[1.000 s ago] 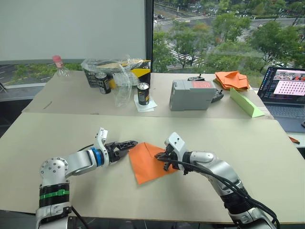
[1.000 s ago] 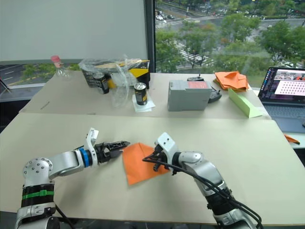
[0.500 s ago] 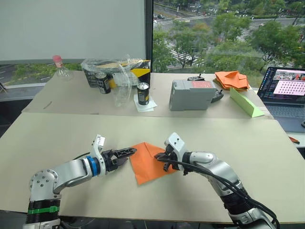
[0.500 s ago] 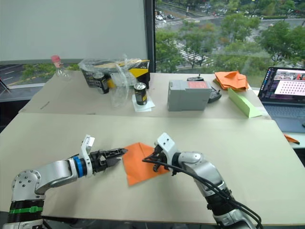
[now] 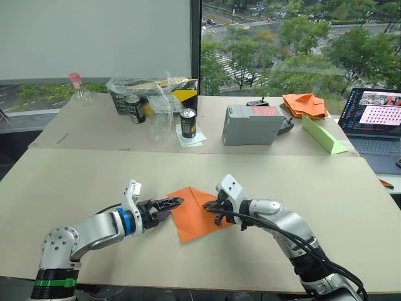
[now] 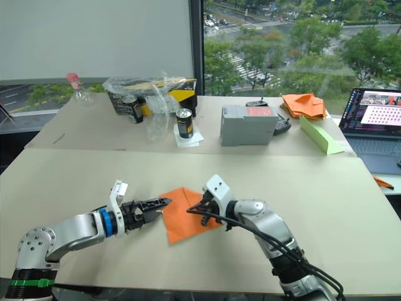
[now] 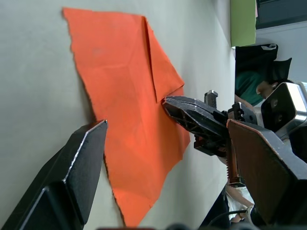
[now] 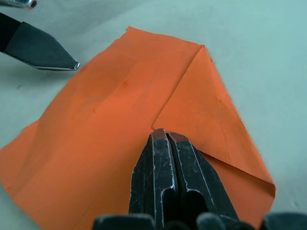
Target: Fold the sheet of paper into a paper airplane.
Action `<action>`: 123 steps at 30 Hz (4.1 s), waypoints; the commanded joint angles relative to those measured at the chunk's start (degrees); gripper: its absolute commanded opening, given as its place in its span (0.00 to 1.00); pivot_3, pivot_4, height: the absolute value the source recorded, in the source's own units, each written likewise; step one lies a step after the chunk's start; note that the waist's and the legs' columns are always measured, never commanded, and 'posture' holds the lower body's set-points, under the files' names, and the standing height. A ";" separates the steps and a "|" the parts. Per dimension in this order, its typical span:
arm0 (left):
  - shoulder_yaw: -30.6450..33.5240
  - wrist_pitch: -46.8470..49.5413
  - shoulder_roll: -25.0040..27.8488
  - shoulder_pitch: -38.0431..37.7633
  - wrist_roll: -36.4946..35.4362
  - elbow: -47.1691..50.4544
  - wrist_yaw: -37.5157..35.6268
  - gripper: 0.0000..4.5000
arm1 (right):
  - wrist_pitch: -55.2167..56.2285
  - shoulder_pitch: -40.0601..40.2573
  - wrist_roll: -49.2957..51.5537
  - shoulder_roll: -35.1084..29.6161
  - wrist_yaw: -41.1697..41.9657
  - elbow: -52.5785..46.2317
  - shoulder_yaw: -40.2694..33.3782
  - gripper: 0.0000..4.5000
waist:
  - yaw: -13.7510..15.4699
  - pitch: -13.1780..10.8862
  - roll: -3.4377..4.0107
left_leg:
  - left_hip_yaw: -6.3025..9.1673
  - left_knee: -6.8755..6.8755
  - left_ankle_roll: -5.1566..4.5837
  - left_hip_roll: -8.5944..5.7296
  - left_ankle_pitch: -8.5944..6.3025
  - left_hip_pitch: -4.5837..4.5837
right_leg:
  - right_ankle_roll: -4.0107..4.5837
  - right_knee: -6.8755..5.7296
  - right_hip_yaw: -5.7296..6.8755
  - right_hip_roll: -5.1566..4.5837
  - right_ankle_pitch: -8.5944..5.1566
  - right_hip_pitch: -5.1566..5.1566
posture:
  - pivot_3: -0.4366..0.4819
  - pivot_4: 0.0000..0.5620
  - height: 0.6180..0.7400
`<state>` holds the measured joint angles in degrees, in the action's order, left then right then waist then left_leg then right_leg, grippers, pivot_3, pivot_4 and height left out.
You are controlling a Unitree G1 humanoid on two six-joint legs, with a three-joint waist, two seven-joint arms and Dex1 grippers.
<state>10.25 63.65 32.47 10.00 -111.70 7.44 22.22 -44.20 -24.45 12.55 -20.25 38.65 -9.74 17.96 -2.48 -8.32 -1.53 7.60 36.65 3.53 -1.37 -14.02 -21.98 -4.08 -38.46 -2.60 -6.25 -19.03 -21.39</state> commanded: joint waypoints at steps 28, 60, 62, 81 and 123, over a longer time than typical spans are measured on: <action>-4.70 -3.42 -0.77 1.54 -1.30 0.55 2.37 0.95 | -0.67 0.12 0.19 0.05 -0.30 -1.55 0.05 0.00 | 0.03 0.00 0.00 | 0.00 0.00 0.00 0.00 0.00 0.00 | 0.00 0.03 0.00 0.00 0.00 0.02 | 0.48 0.27 1.00; -5.20 -7.22 -2.20 4.86 5.01 -6.50 0.18 0.95 | -0.17 0.03 -0.26 -0.74 -0.17 -1.49 0.40 0.00 | 0.13 0.00 0.00 | 0.00 0.00 -0.01 -0.01 0.00 0.03 | 0.00 0.03 0.01 0.00 0.00 0.07 | 0.48 0.27 1.00; -5.04 -7.04 -2.31 5.23 5.81 -7.19 -0.44 0.95 | -0.11 -0.02 -0.28 -0.75 -0.19 -1.40 0.42 0.00 | 0.11 0.00 0.00 | 0.00 0.00 0.00 -0.01 0.00 0.04 | 0.00 0.03 0.02 0.00 0.00 0.08 | 0.48 0.27 1.00; -2.79 -5.86 -3.91 5.93 10.55 -10.22 -3.62 0.95 | -0.05 0.08 -0.31 -0.99 -0.17 -1.50 0.36 0.00 | 0.10 0.00 0.00 | 0.01 0.00 -0.01 -0.01 0.00 0.11 | 0.00 0.03 0.02 0.00 0.00 0.13 | 0.48 0.27 1.00; 1.97 -4.62 -9.38 6.80 15.70 -11.80 -3.89 0.33 | -7.55 -2.10 14.92 0.62 5.38 -8.83 -8.50 0.00 | 0.09 0.00 0.00 | 0.03 0.00 -0.02 0.00 -0.01 0.03 | 0.00 0.04 0.04 0.01 0.00 0.10 | 0.48 0.27 1.00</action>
<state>11.77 58.55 23.09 16.92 -96.71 -3.82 18.01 -50.78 -25.13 24.41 -20.06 43.66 -16.14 12.08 -2.39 -8.32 -1.53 7.64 36.65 3.51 -1.38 -14.03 -21.95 -4.08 -38.42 -2.55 -6.24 -19.03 -21.29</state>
